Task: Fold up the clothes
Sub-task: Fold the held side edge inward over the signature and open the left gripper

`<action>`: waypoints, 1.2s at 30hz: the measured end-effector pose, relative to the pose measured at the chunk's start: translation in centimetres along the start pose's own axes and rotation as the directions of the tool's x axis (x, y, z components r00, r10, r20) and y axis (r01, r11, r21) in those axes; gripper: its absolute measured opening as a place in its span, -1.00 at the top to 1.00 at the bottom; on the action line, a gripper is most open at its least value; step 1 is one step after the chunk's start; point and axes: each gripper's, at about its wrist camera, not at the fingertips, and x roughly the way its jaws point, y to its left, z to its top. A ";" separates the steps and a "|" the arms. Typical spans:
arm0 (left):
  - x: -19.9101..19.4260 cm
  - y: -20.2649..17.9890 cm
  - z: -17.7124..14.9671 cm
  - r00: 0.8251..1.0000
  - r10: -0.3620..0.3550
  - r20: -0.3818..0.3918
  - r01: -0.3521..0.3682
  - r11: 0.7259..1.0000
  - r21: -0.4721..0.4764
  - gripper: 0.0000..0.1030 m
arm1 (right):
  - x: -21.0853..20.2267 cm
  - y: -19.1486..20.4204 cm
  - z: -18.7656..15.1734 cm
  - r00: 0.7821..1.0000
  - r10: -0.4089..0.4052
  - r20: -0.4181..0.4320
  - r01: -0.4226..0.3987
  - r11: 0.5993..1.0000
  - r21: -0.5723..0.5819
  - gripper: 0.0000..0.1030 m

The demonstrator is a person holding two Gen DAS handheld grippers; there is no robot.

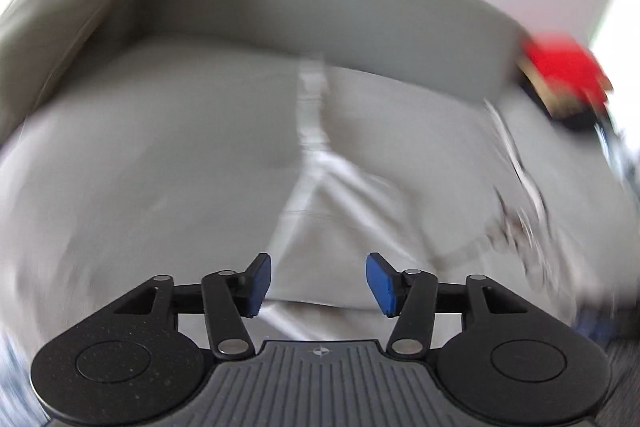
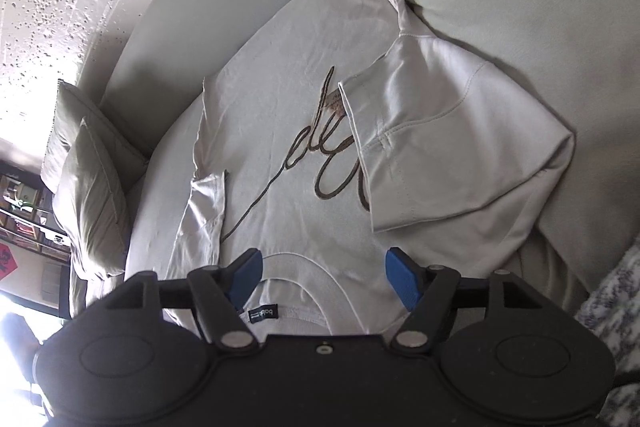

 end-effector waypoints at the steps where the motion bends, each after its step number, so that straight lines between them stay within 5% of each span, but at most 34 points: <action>1: 0.3 1.7 0.4 1.000 -0.020 -0.013 0.018 0.995 -0.101 0.01 | 0.0 -0.2 0.0 1.000 0.000 -0.001 0.001 1.000 0.010 -0.31; 4: 1.5 4.3 0.5 0.996 -0.075 -0.039 0.064 0.970 -0.236 0.03 | 0.3 -0.6 -0.1 1.000 0.000 -0.003 0.000 0.999 0.035 -0.31; 10: 4.5 5.1 0.6 0.972 -0.184 -0.147 0.127 0.936 -0.327 0.24 | 0.6 -0.2 0.0 1.000 -0.014 -0.004 0.014 1.000 0.022 -0.33; 13: 5.8 6.1 0.6 0.957 -0.231 -0.176 0.140 0.898 -0.417 0.45 | 0.7 -0.2 0.0 1.000 -0.014 -0.001 0.014 1.000 0.023 -0.34; 16: 6.3 6.8 0.5 0.955 -0.235 -0.180 0.130 0.880 -0.457 0.98 | 0.8 -0.3 -0.1 1.000 -0.013 0.001 0.013 1.000 0.021 -0.34; 21: 4.6 4.8 0.4 0.982 -0.095 -0.161 0.037 0.943 -0.331 0.96 | 1.0 -0.2 0.0 1.000 -0.016 -0.001 0.016 1.000 0.011 -0.34; 25: 3.8 2.0 0.8 0.985 0.029 -0.168 -0.054 0.988 -0.145 0.89 | 0.6 0.4 0.2 1.000 -0.013 -0.009 0.013 1.000 -0.017 -0.35; 28: 2.0 -0.3 0.9 0.991 0.109 -0.083 -0.110 0.994 -0.008 0.70 | -0.5 0.8 0.5 1.000 0.007 -0.005 -0.007 0.999 -0.036 -0.35; 33: 1.7 -3.9 1.8 0.997 0.069 0.041 -0.075 0.985 0.158 0.74 | -2.1 0.4 2.8 0.989 -0.080 0.126 0.088 0.994 -0.060 -0.30; 36: 5.1 -5.6 3.1 0.997 0.076 0.000 -0.075 0.976 0.203 0.84 | -1.2 -0.5 5.1 0.968 -0.175 0.178 0.185 0.982 -0.039 0.40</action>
